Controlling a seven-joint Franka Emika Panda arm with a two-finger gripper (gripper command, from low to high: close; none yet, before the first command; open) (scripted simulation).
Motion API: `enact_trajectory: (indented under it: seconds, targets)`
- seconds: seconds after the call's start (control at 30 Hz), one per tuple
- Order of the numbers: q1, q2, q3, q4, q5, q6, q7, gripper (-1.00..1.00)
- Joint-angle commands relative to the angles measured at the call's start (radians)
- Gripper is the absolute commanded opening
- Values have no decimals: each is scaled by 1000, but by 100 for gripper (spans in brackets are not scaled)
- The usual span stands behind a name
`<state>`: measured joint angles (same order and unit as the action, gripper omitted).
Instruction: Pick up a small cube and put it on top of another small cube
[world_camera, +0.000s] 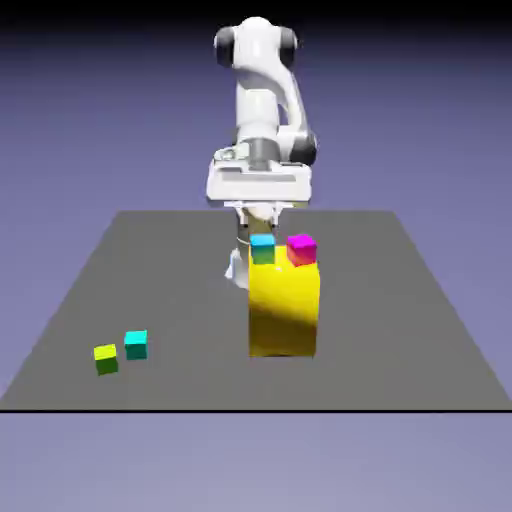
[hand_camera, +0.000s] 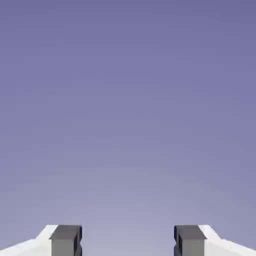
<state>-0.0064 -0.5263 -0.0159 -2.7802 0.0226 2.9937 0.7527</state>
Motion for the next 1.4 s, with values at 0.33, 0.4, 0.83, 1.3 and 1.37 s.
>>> enact_trajectory:
  seconds: [0.33,0.4,0.83,1.3,1.37]
  targets:
    - [-168,399,-145,271,206,-395,107,0]
    - [-199,471,-172,321,244,-466,126,0]
    - [-398,942,-343,641,488,-933,253,0]
    - [-74,1270,-708,697,859,-1096,78,0]
    - [-1,1317,-774,695,923,-1111,39,0]
